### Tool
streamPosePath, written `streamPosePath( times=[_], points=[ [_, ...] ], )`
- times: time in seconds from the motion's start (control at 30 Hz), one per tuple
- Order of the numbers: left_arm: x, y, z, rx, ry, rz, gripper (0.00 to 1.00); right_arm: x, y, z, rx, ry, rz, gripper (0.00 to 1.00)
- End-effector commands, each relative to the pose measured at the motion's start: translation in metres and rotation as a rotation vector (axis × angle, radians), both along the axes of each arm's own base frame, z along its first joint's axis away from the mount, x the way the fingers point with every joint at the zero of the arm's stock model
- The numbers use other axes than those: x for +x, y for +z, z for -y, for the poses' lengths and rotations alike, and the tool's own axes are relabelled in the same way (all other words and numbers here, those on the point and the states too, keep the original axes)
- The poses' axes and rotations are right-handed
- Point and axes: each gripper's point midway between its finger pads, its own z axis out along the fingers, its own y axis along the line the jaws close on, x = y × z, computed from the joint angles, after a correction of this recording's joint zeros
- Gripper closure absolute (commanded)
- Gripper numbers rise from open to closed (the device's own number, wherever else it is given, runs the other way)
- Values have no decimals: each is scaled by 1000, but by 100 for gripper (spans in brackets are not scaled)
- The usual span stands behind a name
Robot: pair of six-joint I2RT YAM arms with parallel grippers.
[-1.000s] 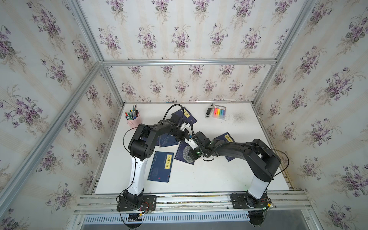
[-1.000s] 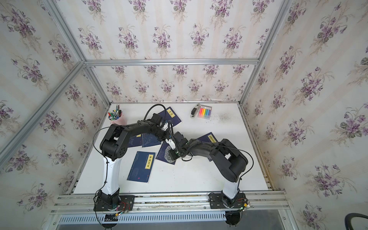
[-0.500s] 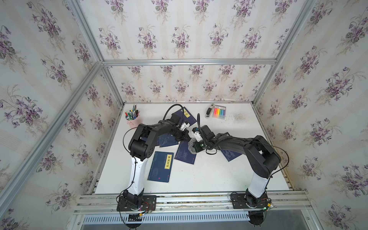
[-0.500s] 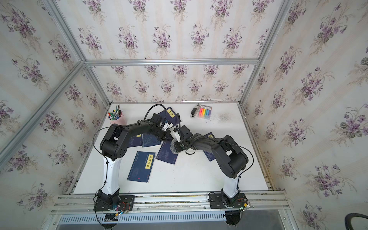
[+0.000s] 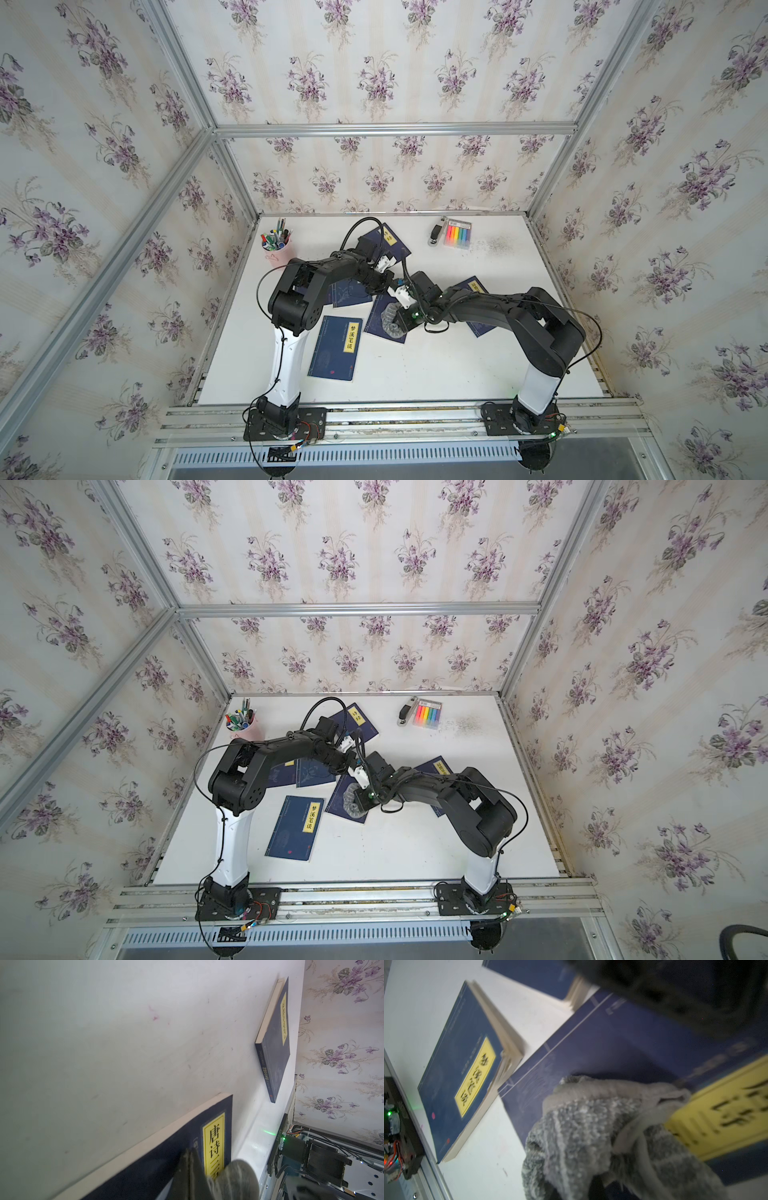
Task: Wipe the cover of the book
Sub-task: Wipe the dirt from the cover of the book.
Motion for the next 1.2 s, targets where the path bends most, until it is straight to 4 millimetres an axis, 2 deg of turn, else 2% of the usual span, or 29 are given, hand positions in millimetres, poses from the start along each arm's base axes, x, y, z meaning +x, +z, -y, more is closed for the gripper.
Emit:
streamPosePath(
  times=[0.0,0.07,0.23,0.33,0.4,0.47,0.77,0.93,1.07,1.17],
  points=[
    [-8,-47,-43,289,59,-32,100,33,-11,28,-50,-143,17,100],
    [-8,-47,-43,289,58,-33,100,41,-10,33,-43,-161,18,100],
    [-5,-46,-43,296,67,-25,100,39,-6,28,-23,-132,12,100],
    [-1,-22,-35,249,61,71,100,37,-10,29,-28,-125,10,100],
    [-2,1,-34,216,73,159,100,36,-14,29,-30,-119,4,100],
    [-4,12,-40,222,82,192,100,35,-17,30,-34,-118,-3,100],
    [-36,26,-55,271,135,174,100,46,-6,32,-17,-125,19,100],
    [-72,37,-63,292,125,180,100,52,-6,33,-20,-134,21,100],
    [-95,28,-64,318,118,156,100,56,-7,36,-20,-151,21,100],
    [-94,15,-65,349,119,139,100,57,-7,39,-23,-168,18,100]
  ],
)
